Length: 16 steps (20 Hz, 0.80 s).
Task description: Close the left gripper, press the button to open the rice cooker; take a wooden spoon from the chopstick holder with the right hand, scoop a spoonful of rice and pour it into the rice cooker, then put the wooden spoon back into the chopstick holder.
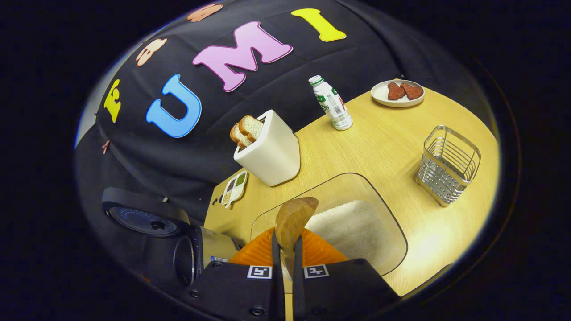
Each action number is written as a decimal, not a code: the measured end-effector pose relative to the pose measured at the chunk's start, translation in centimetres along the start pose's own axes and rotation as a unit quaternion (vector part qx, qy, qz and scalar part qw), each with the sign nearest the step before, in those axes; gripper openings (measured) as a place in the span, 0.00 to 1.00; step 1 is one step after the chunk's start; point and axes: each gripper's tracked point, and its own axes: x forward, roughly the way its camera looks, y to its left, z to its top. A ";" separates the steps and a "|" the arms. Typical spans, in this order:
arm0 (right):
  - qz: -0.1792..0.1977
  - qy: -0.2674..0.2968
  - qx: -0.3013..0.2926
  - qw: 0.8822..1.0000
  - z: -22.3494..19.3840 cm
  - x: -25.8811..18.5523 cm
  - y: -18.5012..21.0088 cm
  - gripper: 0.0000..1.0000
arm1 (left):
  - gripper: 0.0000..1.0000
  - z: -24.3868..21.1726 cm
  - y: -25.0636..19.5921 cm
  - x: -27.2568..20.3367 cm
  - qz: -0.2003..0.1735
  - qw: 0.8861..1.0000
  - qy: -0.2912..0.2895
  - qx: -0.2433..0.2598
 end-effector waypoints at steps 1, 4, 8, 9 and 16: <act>-0.002 0.000 0.010 1.000 0.1 0.0 -0.2 0.11 | 0.78 0.1 0.0 -0.1 -0.001 1.000 0.000 0.002; -0.003 -0.002 0.047 0.999 0.5 -0.3 -0.7 0.11 | 0.78 0.1 0.2 -0.3 -0.001 1.000 0.000 0.004; -0.006 -0.010 0.079 0.997 1.6 -0.9 -1.3 0.11 | 0.79 0.2 0.1 -0.8 -0.002 1.000 -0.003 0.006; -0.008 -0.013 0.077 0.997 1.8 -1.2 -1.3 0.11 | 0.79 0.4 0.0 -0.8 -0.003 1.000 -0.005 0.006; 0.022 -0.040 0.075 0.996 4.4 -3.3 1.6 0.11 | 0.79 1.0 -0.4 -1.4 -0.008 1.000 -0.016 0.000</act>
